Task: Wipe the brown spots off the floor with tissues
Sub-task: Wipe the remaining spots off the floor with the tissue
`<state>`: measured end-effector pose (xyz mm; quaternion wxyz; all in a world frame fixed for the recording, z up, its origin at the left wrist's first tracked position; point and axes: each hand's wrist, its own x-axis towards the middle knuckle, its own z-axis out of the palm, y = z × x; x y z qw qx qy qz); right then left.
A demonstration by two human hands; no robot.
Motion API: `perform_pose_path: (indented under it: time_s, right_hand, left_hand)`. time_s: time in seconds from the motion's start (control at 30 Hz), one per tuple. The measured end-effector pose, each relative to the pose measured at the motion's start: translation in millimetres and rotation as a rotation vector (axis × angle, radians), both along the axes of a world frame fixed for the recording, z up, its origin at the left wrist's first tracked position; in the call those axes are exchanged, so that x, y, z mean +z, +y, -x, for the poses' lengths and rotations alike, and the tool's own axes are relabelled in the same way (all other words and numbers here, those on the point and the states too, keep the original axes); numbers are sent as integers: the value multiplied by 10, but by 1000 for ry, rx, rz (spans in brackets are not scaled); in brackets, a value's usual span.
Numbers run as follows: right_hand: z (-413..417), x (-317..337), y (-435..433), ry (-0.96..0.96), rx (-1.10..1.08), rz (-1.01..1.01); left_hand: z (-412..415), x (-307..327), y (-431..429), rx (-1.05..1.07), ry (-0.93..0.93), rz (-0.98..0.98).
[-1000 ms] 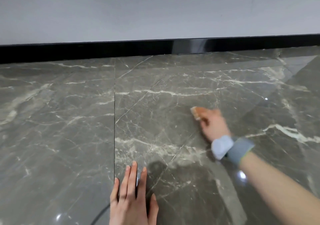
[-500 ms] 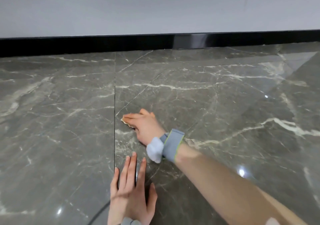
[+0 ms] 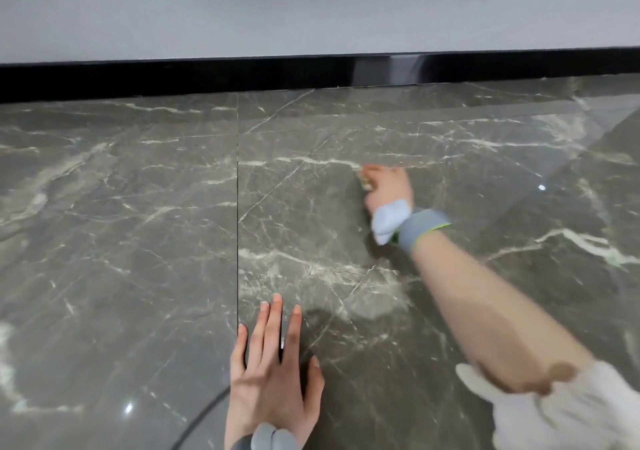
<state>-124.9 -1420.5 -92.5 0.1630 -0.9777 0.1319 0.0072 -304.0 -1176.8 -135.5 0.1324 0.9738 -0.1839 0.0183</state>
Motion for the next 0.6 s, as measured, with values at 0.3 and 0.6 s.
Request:
perform_pose_path:
  time_s: [0.3, 0.6]
  right_hand:
    - [1192, -100, 471, -111, 595, -219]
    - [886, -219, -660, -174, -318, 48]
  left_hand:
    - [0, 16, 0, 5, 26, -20]
    - [12, 40, 0, 3, 45, -34]
